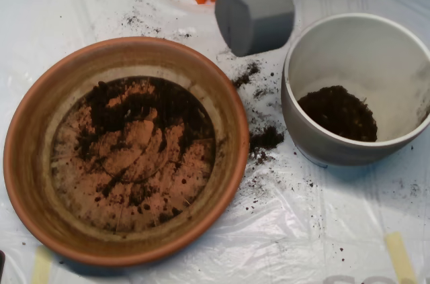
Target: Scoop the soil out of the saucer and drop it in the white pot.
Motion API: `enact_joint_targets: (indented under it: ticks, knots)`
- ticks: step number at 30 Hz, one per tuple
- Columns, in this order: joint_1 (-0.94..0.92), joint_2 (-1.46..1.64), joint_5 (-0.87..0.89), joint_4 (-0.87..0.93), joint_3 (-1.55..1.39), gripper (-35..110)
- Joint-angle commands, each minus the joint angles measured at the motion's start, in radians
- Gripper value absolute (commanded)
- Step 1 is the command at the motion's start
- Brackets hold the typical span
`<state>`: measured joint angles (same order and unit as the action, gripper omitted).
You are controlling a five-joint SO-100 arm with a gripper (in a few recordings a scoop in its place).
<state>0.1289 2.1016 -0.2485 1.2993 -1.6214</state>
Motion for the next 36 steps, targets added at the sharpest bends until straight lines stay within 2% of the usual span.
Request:
enact_joint_targets:
  ticks: [1, 8, 11, 13, 15, 25, 36]
  knots:
    - [0.11, -0.098, 0.003, 0.054, 0.241, -1]
    - [0.264, -0.275, -0.028, 0.109, 0.433, 0]
    - [0.288, -0.318, -0.012, 0.135, 0.466, 15]
    - [0.304, -0.321, -0.038, 0.141, 0.456, 34]
    - [0.313, -0.328, -0.051, 0.149, 0.437, 42]
    - [0.284, -0.179, -0.032, 0.112, 0.298, 36]
    - [0.164, 0.41, -0.04, -0.041, -0.209, 32]
